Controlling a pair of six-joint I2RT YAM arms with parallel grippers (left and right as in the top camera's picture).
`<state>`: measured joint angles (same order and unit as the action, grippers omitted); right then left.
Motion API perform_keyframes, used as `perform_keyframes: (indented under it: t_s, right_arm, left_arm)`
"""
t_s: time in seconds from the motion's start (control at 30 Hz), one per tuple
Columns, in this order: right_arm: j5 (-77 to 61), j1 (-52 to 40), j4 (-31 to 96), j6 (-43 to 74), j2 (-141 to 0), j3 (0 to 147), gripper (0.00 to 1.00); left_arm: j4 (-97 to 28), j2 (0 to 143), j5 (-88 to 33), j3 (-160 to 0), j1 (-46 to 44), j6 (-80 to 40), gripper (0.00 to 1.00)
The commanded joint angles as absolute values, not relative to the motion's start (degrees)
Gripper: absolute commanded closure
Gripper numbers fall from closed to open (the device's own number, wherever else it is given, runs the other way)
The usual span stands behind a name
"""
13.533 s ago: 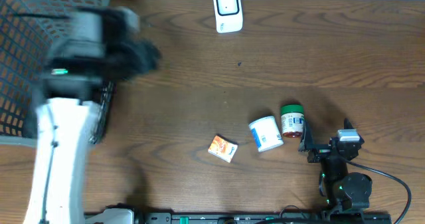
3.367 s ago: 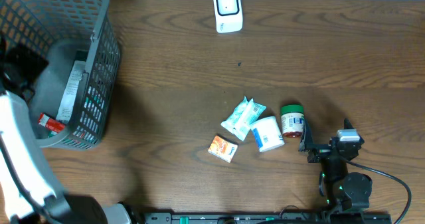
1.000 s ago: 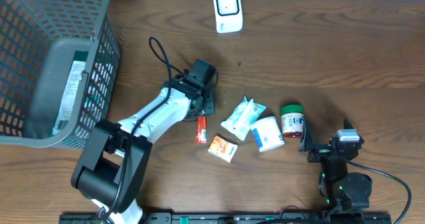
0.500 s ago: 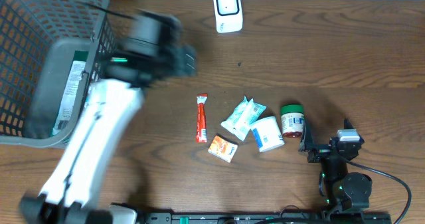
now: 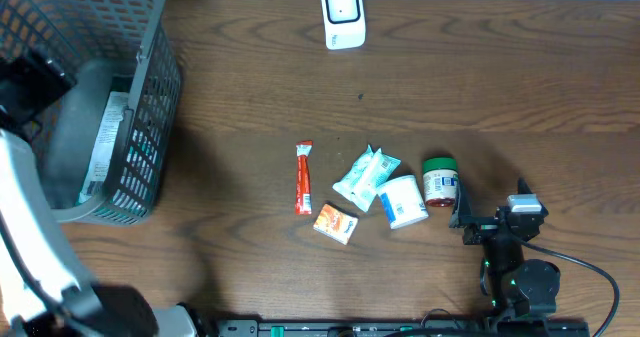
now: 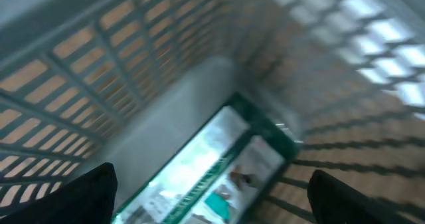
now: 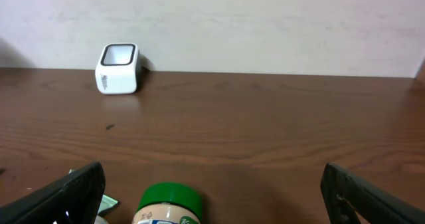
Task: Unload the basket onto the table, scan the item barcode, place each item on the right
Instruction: 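Reach the left gripper into the basket and grasp the green glove package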
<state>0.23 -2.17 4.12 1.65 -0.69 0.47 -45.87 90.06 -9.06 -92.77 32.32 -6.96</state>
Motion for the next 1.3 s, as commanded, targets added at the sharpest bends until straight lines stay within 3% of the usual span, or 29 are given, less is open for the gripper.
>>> perform_keyframes:
  t_s: [0.0,0.27,0.37,0.43,0.73,0.87,1.03,1.27]
  right_arm:
    - [0.58,-2.74,4.27,0.80,-0.54,0.32,0.01]
    - [0.58,-2.72,4.27,0.80,-0.54,0.32,0.01]
    - [0.58,-2.72,4.27,0.80,-0.54,0.32,0.01]
    - [0.58,-2.72,4.27,0.80,-0.54,0.32,0.01]
    - [0.58,-2.72,4.27,0.80,-0.54,0.32,0.01]
    - [0.58,-2.74,4.27,0.80,-0.54,0.32,0.01]
    - [0.58,-2.74,4.27,0.80,-0.54,0.32,0.01]
    - [0.58,-2.74,4.27,0.80,-0.54,0.32,0.01]
  left_arm:
    - [-45.82,99.79,-9.43,-92.86,34.81,-1.87,0.11]
    - [-46.19,115.50,-9.50,-92.86,35.18,6.68,0.09]
    - [-46.70,120.62,-10.96,-92.82,35.18,8.93,0.01]
    - [-47.97,123.72,-15.31,-92.82,35.18,10.33,0.02]
    - [-56.07,124.95,-24.93,-92.82,35.18,14.59,0.01]
    - [-58.15,124.95,-32.32,-92.82,35.18,15.44,0.10]
    - [-59.35,124.95,-43.75,-92.82,35.20,17.56,0.13]
    - [-59.81,124.90,-52.64,-92.84,35.77,17.54,0.34]
